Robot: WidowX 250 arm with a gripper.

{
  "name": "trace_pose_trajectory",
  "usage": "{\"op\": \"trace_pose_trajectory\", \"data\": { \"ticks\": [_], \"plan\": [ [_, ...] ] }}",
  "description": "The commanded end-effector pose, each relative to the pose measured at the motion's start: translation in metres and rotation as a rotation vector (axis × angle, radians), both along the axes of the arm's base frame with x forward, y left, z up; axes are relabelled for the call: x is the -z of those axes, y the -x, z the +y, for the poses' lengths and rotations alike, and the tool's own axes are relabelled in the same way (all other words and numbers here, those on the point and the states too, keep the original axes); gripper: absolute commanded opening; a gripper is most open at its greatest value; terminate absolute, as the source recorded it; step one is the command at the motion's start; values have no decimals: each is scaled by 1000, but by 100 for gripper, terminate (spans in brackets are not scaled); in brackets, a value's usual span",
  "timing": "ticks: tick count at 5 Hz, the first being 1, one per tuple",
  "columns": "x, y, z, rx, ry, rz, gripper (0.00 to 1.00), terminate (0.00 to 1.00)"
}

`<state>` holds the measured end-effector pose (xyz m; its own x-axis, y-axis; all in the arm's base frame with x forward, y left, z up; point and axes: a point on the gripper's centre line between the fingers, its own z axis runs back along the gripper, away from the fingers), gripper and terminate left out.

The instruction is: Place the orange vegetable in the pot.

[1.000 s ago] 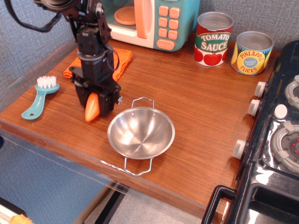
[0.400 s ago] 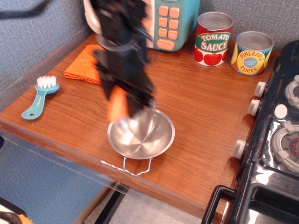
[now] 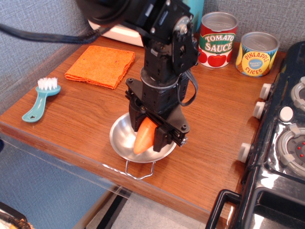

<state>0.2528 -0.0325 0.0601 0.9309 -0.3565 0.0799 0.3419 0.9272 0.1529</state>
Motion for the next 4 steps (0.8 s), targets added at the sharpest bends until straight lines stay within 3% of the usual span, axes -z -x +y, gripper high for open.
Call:
{"op": "trace_pose_trajectory", "data": {
  "ticks": [1,2,3,4],
  "plan": [
    [3,-19,23,-76,-3,-22,0,0],
    [5,-18,23,-67,15,-2,100,0],
    [0,-13,21,-53,39,0,100,0],
    [-20,-7,24,-41,55,-29,100,0]
  ]
}}
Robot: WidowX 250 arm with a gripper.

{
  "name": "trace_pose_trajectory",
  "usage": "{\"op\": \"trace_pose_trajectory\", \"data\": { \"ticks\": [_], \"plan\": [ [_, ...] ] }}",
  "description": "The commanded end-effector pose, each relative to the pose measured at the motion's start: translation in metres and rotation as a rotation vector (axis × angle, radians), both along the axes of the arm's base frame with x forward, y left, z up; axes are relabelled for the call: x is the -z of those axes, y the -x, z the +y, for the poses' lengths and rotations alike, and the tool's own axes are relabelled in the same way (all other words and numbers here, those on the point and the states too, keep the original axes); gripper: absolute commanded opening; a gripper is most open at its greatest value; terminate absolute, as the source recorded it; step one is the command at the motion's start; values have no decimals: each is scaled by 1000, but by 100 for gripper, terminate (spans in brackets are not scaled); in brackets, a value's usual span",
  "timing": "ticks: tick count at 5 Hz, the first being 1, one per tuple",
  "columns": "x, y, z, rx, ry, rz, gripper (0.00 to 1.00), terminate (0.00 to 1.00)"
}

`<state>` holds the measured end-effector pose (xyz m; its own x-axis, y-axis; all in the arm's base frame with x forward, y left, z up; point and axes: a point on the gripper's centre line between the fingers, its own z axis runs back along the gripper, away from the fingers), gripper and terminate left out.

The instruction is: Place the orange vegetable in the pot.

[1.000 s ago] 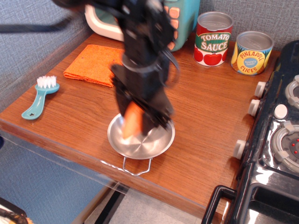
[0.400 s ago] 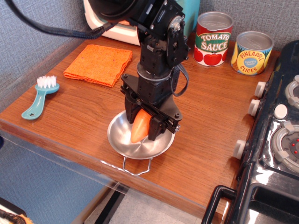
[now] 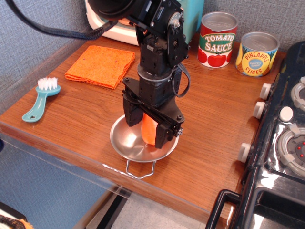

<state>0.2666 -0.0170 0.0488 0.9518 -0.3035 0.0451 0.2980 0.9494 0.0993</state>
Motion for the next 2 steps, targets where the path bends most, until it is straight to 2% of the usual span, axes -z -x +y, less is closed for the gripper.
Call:
{"op": "trace_pose_trajectory", "data": {
  "ticks": [1,2],
  "plan": [
    [-61,23,23,-36,28,-120,100,0],
    [-67,33,43,-86,62,-92,100,0]
  ]
}}
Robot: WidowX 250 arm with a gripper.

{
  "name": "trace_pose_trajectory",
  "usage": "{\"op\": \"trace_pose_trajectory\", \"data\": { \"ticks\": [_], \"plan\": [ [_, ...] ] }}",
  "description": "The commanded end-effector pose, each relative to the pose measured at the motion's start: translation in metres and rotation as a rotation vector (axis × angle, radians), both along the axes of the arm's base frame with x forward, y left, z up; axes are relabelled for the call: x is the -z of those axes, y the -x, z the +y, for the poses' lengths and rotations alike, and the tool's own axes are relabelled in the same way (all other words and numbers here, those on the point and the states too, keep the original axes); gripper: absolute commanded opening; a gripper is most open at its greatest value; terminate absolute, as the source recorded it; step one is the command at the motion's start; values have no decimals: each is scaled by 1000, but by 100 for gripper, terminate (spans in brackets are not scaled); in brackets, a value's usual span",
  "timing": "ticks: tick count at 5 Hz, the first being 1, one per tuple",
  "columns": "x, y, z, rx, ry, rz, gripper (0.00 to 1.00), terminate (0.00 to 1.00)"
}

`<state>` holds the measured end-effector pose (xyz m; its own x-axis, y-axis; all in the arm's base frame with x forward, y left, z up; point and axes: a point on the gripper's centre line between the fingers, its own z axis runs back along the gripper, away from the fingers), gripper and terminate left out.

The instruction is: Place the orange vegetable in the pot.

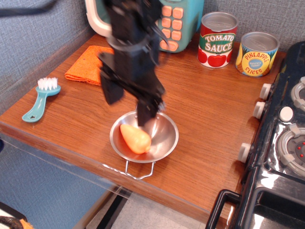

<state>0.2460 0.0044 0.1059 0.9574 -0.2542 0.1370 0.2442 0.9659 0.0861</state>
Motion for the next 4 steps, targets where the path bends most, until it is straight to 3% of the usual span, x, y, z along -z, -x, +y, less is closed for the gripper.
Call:
{"op": "trace_pose_trajectory", "data": {
  "ticks": [1,3,4],
  "plan": [
    [-4,19,35,-61,42,22,100,0],
    [0,26,43,-66,31,38,100,0],
    [0,26,43,-66,31,38,100,100]
  ]
}}
